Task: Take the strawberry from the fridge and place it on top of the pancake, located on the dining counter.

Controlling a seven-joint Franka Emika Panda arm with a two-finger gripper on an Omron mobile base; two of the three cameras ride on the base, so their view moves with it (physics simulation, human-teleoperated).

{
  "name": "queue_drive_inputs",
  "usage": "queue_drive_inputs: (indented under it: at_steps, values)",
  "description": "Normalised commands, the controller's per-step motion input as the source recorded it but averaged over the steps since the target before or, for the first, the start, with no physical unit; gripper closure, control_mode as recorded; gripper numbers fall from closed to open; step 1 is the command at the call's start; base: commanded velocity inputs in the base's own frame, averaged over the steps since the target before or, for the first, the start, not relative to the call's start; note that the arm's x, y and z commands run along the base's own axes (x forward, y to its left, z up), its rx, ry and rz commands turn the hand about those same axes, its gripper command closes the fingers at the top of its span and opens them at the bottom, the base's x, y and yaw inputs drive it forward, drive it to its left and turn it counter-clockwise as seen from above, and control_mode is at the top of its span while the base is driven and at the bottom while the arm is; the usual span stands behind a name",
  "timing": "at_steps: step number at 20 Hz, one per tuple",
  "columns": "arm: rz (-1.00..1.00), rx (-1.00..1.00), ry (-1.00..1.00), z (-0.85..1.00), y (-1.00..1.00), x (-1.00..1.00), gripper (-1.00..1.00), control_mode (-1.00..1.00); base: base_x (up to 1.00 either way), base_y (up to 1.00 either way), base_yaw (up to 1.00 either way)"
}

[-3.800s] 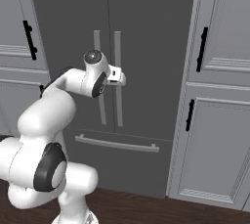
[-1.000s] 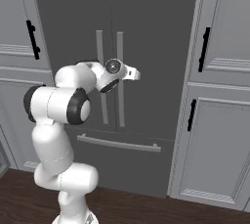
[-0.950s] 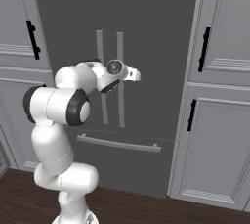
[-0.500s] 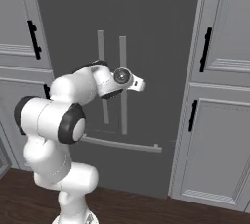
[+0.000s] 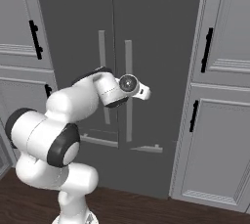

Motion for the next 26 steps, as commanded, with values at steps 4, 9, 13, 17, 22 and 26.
queue_drive_inputs:
  at_steps: [4, 9, 13, 17, 22, 26]
  values:
    - [-0.06, 0.08, 0.05, 0.00, -1.00, -0.54, 1.00, -1.00, 0.00, 0.00, 0.00]
    - [-0.06, 0.07, 0.06, 0.00, -1.00, -0.58, 1.00, -1.00, 0.00, 0.00, 0.00]
    - [-0.06, 0.06, 0.06, 0.00, -1.00, -0.57, 1.00, -1.00, 0.00, 0.00, 0.00]
    - [-0.05, 0.05, 0.05, 0.00, -1.00, -0.57, 1.00, -1.00, 0.00, 0.00, 0.00]
    - [-0.05, 0.05, 0.01, -0.07, -1.00, -0.47, 1.00, -1.00, 0.00, 0.00, 0.00]
    - [-0.06, 0.05, 0.00, -0.27, -1.00, -0.31, 1.00, -1.00, 0.00, 0.00, 0.00]
